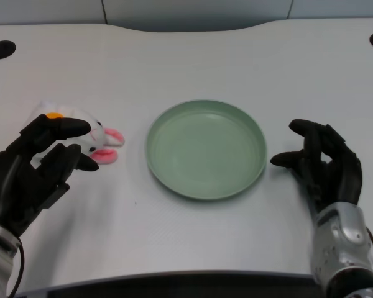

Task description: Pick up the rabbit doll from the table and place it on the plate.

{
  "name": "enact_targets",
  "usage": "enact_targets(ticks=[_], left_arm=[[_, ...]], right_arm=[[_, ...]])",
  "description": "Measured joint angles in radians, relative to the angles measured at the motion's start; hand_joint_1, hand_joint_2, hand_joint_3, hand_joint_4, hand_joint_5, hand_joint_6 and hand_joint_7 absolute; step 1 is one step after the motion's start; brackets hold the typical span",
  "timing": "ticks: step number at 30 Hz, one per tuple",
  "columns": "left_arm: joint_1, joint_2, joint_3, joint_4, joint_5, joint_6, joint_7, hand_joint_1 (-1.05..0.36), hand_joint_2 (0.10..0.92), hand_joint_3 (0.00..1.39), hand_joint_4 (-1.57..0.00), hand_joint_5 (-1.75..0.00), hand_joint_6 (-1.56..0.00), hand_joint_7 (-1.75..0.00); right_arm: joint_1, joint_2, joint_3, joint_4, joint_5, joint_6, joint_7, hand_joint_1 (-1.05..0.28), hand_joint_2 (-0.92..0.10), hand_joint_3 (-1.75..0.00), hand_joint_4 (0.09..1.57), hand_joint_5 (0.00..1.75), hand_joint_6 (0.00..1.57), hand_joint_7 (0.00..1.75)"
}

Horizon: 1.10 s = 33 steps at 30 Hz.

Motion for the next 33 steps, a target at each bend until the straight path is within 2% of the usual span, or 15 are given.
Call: enact_targets(ticks=[19,20,21,22,23,24,26,28,30,33], left_arm=[[0.0,0.0,0.0,0.0,0.006,0.0,-0.001,-0.64,0.921,0.34,-0.29,-1.47,-0.33,-1.03],[0.0,0.0,0.0,0.0,0.006,0.0,-0.001,-0.66,0.915,0.32,-0.23,-1.34,-0.28,-0.95],[-0.004,0.018,-0.014,0.003,0.054,-0.018,0.005,-0.68,0.918,0.23,-0.12,-1.02,-0.26,-0.64],[-0.014,0.066,-0.041,0.011,0.144,-0.039,0.007,-0.7,0.919,0.18,-0.07,-0.84,-0.28,-0.42],[-0.034,0.117,-0.064,0.016,0.232,-0.054,0.01,-0.82,0.919,0.11,-0.03,-0.37,-0.15,-0.19],[-0.066,0.17,-0.087,0.025,0.317,-0.058,0.012,-0.86,0.92,0.09,-0.01,-0.19,-0.11,-0.11],[-0.148,0.272,-0.139,0.045,0.493,-0.061,0.02,-0.9,0.921,0.05,0.0,-0.05,-0.08,-0.05],[-0.237,0.366,-0.207,0.059,0.666,-0.082,0.021,-0.9,0.921,0.05,0.0,-0.02,-0.07,-0.03],[-0.331,0.455,-0.284,0.071,0.826,-0.135,0.021,-0.9,0.921,0.05,-0.01,-0.02,-0.07,-0.03],[-0.395,0.49,-0.312,0.076,0.882,-0.175,0.033,-0.9,0.921,0.06,-0.01,-0.01,-0.08,-0.03]], right_arm=[[0.0,0.0,-0.001,0.0,0.0,0.0,0.0,-0.41,-0.92,-0.41,0.87,1.3,0.77,0.93],[0.0,0.0,-0.001,0.0,0.0,0.0,0.0,-0.41,-0.92,-0.41,0.86,1.29,0.77,0.93],[0.0,0.0,-0.001,0.0,-0.001,0.0,0.0,-0.4,-0.92,-0.42,0.84,1.29,0.77,0.93],[0.0,0.0,0.0,0.0,-0.002,0.0,0.0,-0.4,-0.92,-0.42,0.83,1.29,0.77,0.93],[0.0,0.0,0.001,0.0,-0.004,0.0,0.0,-0.41,-0.92,-0.43,0.83,1.3,0.77,0.94],[0.0,-0.001,0.0,0.0,-0.004,0.0,-0.001,-0.41,-0.92,-0.42,0.86,1.3,0.77,0.94],[0.0,-0.001,0.0,0.0,-0.004,0.0,0.0,-0.41,-0.92,-0.42,0.87,1.29,0.77,0.93],[0.0,0.0,-0.001,0.0,-0.002,0.0,0.001,-0.42,-0.92,-0.41,0.86,1.29,0.77,0.93],[0.0,0.0,-0.005,0.001,0.003,0.003,0.011,-0.42,-0.92,-0.4,0.87,1.28,0.78,0.92],[0.0,0.001,-0.003,0.001,-0.001,0.007,0.009,-0.42,-0.92,-0.41,0.87,1.28,0.78,0.92]])
